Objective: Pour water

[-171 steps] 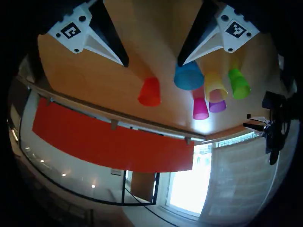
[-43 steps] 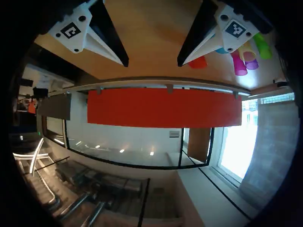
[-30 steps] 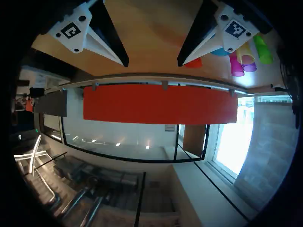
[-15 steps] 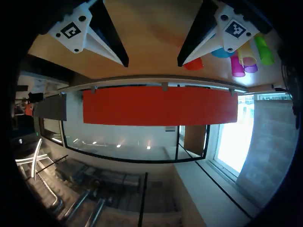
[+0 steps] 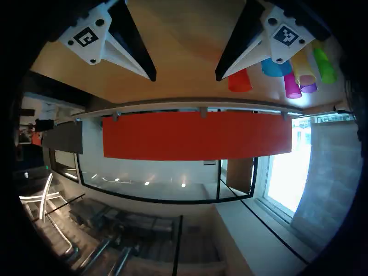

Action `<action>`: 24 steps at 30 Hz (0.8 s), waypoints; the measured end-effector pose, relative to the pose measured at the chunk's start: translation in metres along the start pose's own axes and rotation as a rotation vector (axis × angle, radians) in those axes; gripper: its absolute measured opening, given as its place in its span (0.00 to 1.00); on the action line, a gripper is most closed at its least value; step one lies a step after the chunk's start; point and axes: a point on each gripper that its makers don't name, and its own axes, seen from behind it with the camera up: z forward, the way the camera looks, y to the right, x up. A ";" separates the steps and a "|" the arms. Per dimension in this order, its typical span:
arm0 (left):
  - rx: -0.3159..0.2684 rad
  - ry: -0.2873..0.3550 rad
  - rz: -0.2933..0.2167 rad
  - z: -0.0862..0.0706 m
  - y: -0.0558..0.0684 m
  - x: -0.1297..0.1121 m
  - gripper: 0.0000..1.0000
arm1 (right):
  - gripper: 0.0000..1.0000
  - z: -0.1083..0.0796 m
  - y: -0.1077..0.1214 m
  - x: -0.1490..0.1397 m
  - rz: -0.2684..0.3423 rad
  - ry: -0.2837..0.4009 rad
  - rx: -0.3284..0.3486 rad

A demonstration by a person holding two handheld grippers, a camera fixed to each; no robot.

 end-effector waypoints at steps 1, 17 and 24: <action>0.000 0.000 0.000 0.000 0.000 0.000 0.93 | 0.99 0.000 0.000 -0.001 -0.002 -0.003 0.000; 0.001 0.000 0.000 -0.001 -0.001 0.000 0.93 | 0.99 0.005 -0.003 0.001 -0.010 -0.008 0.007; 0.000 0.000 0.000 -0.001 0.000 -0.001 0.93 | 1.00 0.003 -0.003 0.001 -0.010 -0.008 0.007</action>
